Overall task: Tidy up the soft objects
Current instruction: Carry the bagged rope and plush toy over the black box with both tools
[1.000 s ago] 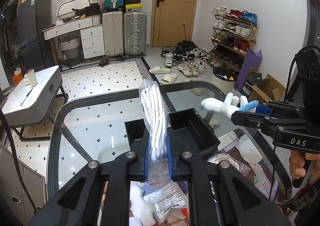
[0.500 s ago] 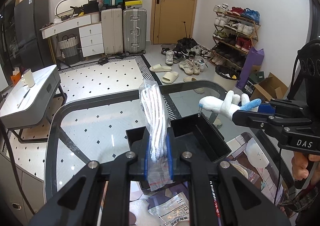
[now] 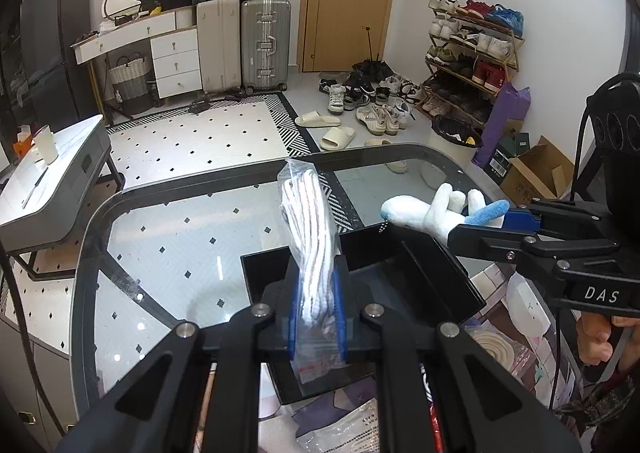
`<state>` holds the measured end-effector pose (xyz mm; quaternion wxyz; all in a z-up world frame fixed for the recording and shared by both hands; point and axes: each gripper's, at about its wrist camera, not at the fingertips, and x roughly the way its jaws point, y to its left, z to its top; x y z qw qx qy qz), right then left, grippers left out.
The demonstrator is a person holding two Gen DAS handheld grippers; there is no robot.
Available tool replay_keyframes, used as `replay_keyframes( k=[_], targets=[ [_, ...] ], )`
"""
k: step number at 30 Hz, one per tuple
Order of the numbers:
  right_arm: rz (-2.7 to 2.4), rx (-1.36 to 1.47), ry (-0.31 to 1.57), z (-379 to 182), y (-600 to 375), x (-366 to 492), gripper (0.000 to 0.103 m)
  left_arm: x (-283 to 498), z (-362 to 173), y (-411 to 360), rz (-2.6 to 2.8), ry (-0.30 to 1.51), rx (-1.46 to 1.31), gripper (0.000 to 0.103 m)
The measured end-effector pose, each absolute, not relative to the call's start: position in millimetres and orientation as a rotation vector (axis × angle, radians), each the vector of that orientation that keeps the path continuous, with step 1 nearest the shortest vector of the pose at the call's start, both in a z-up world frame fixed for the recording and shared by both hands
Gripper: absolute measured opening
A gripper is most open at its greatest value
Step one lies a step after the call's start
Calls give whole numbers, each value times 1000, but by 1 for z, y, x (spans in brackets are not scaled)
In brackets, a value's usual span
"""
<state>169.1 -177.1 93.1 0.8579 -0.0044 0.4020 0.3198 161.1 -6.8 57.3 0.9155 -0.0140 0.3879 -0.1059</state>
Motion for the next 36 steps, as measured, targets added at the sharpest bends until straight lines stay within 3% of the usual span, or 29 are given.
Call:
replay_keyframes(
  k=[21, 36],
  targets=[
    [649, -64, 970, 33, -165, 182, 31, 157, 18, -25, -243, 903, -44, 11],
    [665, -89, 970, 29, -168, 163, 31, 142, 8, -28, -241, 954, -46, 11]
  ],
)
